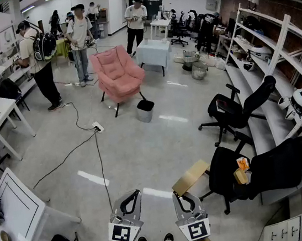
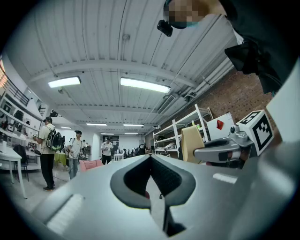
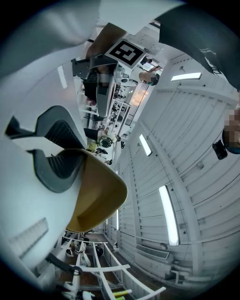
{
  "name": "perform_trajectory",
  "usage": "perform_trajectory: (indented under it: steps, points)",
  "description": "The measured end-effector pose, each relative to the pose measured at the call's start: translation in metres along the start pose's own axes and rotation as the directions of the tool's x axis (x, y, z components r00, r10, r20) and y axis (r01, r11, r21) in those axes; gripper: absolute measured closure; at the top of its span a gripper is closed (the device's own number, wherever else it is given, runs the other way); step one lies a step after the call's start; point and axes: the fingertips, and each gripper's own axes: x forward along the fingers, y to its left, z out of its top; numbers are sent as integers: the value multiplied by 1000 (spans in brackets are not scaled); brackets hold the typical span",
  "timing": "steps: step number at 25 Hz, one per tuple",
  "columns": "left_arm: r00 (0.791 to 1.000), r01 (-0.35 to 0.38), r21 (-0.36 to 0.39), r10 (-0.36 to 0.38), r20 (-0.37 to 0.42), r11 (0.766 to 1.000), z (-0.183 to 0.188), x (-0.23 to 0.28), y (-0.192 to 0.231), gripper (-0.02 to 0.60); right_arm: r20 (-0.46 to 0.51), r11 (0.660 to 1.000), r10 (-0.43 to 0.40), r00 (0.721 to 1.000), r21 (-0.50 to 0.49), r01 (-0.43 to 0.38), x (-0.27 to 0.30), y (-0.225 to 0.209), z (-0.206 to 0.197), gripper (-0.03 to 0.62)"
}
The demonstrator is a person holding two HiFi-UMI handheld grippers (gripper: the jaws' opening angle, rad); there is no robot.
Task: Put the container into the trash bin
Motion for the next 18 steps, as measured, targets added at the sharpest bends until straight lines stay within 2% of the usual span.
perform_trajectory:
  steps: [8,18]
  points:
    - [1000,16,5,-17,5,1000,1,4,9,588,4,1000,11,1000,-22,-11,14,8,7,565]
    - [999,42,-16,-42,4,999,-10,5,42,588,-1,999,-7,1000,-51,7,51,37,16,565]
